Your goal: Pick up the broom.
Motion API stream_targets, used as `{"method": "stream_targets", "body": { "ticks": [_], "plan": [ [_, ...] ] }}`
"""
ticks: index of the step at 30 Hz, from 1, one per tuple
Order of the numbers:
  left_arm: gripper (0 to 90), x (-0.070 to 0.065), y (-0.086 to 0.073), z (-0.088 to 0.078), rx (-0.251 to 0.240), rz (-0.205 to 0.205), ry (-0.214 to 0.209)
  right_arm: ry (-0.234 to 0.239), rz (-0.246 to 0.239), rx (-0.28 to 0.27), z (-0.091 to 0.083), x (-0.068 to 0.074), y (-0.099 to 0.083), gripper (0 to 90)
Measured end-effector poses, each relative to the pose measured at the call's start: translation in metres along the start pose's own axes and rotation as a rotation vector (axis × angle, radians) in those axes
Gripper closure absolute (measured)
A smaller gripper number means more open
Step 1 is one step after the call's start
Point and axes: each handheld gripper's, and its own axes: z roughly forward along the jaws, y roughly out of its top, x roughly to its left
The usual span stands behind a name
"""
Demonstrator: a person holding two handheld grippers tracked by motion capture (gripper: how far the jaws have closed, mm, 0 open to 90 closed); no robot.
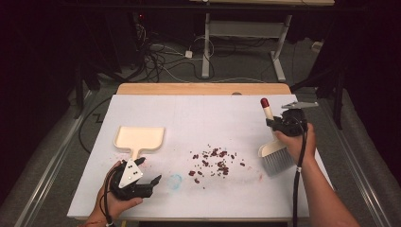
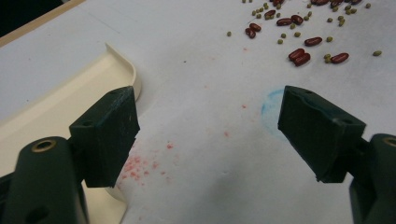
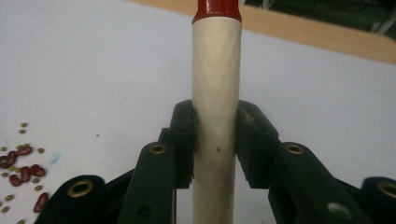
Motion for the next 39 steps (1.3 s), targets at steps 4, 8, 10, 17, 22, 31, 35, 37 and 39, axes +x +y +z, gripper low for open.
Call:
{"method": "stream_targets", "body": {
  "ticks": [4, 8, 10, 17, 22, 31, 35, 37, 39],
  "plan": [
    [19.7, 0.001, 0.000, 0.001, 0.002, 0.001, 0.001, 0.020, 0.003, -0.110, -0.024, 0.002, -0.010, 70.4],
    [19.7, 0.001, 0.001, 0.001, 0.002, -0.001, -0.002, 0.042, 0.012, -0.156, -0.035, 0.002, -0.013, 70.4],
    [19.7, 0.002, 0.001, 0.002, 0.001, -0.002, 0.000, 0.044, -0.003, -0.192, -0.045, 0.005, -0.012, 70.4],
    [19.7, 0.004, 0.001, 0.001, -0.012, -0.006, -0.007, 0.070, -0.036, -0.261, -0.059, 0.020, 0.000, 70.3],
    [19.4, 0.005, 0.000, 0.000, -0.019, -0.002, -0.010, 0.107, -0.061, -0.293, -0.057, 0.037, 0.009, 70.3],
    [18.7, 0.008, -0.004, -0.004, -0.023, -0.008, -0.003, 0.174, -0.093, -0.351, -0.049, 0.069, 0.024, 70.3],
    [18.7, 0.008, -0.005, -0.005, -0.021, -0.008, -0.004, 0.199, -0.095, -0.369, -0.045, 0.077, 0.030, 70.3],
    [18.7, 0.007, -0.005, -0.004, -0.016, -0.007, -0.003, 0.203, -0.111, -0.377, -0.041, 0.086, 0.035, 70.3],
    [18.7, 0.007, -0.005, -0.004, -0.015, -0.006, -0.002, 0.214, -0.110, -0.389, -0.038, 0.091, 0.037, 70.2]
  ]
}}
